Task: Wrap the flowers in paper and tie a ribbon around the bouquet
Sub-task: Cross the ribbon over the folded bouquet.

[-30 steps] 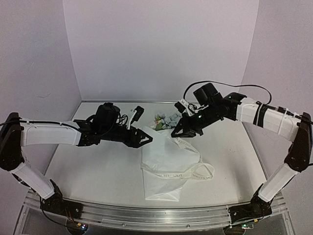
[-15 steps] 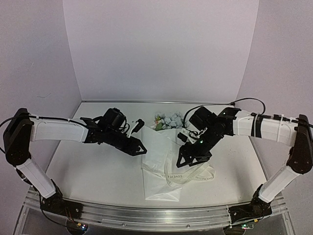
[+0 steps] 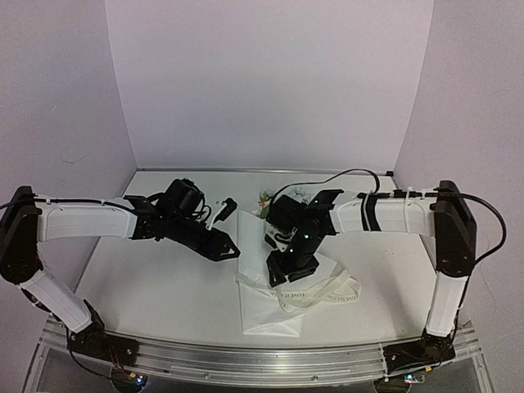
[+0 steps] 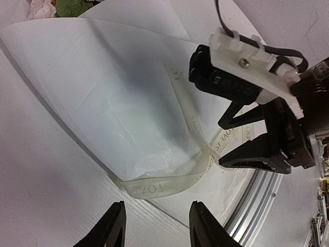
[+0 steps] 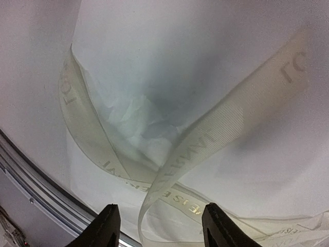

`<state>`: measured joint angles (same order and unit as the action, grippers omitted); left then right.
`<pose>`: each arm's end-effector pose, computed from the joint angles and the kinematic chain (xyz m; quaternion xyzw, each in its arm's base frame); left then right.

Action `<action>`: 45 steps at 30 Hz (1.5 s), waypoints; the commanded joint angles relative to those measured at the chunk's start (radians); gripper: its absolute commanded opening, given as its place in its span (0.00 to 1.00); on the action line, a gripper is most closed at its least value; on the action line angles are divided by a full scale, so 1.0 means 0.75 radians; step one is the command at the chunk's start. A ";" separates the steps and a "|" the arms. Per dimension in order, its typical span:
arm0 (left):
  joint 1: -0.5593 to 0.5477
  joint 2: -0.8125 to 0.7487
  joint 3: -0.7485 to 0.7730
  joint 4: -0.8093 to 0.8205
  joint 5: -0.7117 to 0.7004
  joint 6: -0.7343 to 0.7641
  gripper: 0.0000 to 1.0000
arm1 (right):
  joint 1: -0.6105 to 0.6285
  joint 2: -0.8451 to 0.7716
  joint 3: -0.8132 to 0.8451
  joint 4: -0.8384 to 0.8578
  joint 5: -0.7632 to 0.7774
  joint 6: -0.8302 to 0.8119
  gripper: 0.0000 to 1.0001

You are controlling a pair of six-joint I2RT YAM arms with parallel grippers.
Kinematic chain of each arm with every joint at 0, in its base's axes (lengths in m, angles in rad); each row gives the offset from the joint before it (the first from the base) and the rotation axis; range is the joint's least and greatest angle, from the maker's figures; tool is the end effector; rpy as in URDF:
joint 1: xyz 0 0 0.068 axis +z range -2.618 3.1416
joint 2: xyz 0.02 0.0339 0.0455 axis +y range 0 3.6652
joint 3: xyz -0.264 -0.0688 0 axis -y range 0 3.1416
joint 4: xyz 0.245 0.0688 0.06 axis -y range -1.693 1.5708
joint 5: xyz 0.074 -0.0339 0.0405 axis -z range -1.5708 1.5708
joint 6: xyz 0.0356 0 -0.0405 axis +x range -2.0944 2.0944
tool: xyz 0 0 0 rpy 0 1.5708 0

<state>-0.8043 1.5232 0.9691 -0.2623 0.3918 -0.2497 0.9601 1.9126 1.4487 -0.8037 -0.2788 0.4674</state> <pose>0.2126 -0.2403 0.2214 0.3186 0.8575 -0.3381 0.2212 0.2138 0.3225 0.2030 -0.2591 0.9443 0.2017 0.0231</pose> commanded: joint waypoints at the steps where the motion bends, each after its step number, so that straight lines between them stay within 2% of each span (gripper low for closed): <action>1: -0.002 -0.089 -0.048 0.022 -0.027 -0.036 0.44 | 0.009 0.058 0.086 0.019 0.062 0.027 0.52; 5: -0.021 -0.086 -0.052 0.039 0.000 -0.032 0.43 | 0.019 0.098 0.103 0.019 0.063 0.037 0.47; 11: -0.099 -0.051 -0.020 0.032 -0.040 0.018 0.43 | 0.020 0.112 0.100 0.025 0.032 0.043 0.28; 14: -0.128 -0.039 -0.001 0.020 -0.071 0.041 0.43 | 0.020 0.126 0.108 0.027 -0.003 0.056 0.34; 18: -0.140 -0.041 -0.001 0.029 -0.073 0.048 0.44 | 0.023 0.133 0.103 0.028 0.005 0.068 0.33; 21: -0.152 -0.036 -0.015 0.060 -0.074 0.063 0.44 | 0.023 0.135 0.089 0.027 0.013 0.065 0.22; 25: -0.188 -0.022 -0.032 0.121 -0.062 0.141 0.43 | 0.022 0.062 0.043 0.028 0.073 0.031 0.00; 32: -0.220 0.002 -0.058 0.233 0.026 0.380 0.46 | 0.009 -0.131 -0.059 0.064 0.101 -0.002 0.00; 38: -0.220 0.053 -0.103 0.332 0.121 0.516 0.48 | -0.017 -0.336 -0.288 0.309 0.075 0.075 0.00; 45: -0.230 0.171 -0.060 0.330 0.106 0.565 0.47 | -0.039 -0.444 -0.455 0.518 -0.016 0.147 0.00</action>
<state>-0.9700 1.6103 0.8949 -0.0533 0.4597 0.1138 0.9399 1.6312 1.1654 -0.5505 -0.2520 0.5344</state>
